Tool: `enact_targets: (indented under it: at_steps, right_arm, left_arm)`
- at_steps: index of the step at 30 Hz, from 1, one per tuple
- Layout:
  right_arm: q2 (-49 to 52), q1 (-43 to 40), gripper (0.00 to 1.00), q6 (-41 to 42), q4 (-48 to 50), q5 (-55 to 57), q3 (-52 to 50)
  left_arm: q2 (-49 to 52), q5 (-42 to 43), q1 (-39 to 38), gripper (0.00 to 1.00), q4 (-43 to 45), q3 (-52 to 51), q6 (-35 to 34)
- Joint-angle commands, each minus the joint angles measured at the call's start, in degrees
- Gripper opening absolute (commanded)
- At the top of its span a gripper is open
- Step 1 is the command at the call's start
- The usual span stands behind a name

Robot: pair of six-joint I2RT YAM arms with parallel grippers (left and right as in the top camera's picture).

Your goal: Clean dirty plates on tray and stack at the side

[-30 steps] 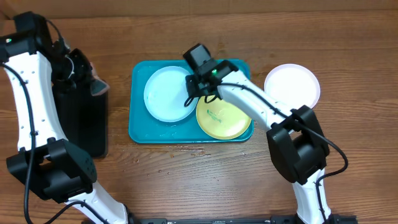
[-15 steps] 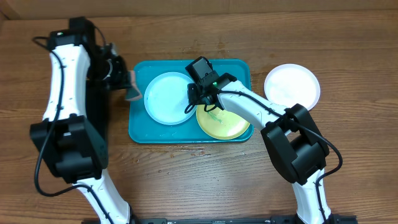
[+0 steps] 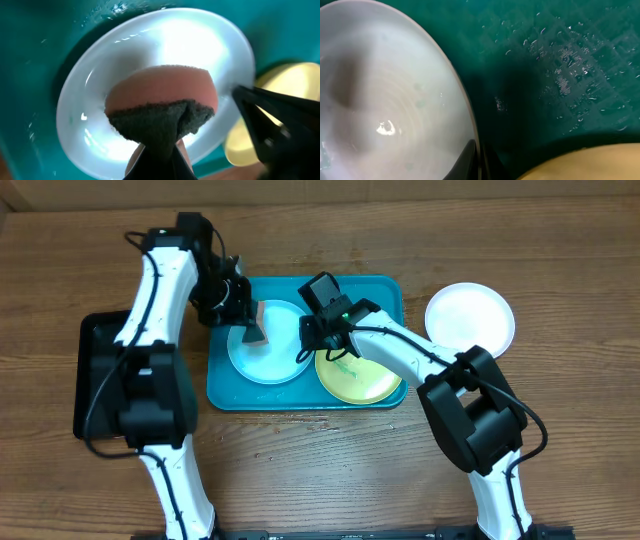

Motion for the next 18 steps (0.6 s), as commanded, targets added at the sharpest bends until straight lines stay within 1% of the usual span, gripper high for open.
enact_targets:
  at_steps: [1, 9, 12, 15, 18]
  right_arm:
    - [1.8, -0.3, 0.04, 0.0, 0.2, -0.6, -0.5]
    - [1.8, -0.3, 0.04, 0.0, 1.2, -0.6, -0.5]
    - [1.8, -0.4, 0.04, 0.0, 1.2, -0.6, -0.5]
    - [1.8, -0.4, 0.04, 0.0, 1.2, -0.6, -0.5]
    - [1.8, -0.4, 0.04, -0.1, 1.2, -0.6, -0.5]
  left_arm:
    - [3.9, -2.6, 0.2, 0.04, 0.5, -0.1, 1.3]
    - [8.5, -20.5, 0.2, 0.04, 4.1, -0.1, 1.0]
    - [8.7, -26.8, 0.2, 0.04, 6.1, -0.1, -1.6]
    - [8.7, -36.0, 0.2, 0.04, 9.3, -0.1, -6.3]
    - [8.6, -35.5, 0.2, 0.04, 11.6, -0.1, -8.2]
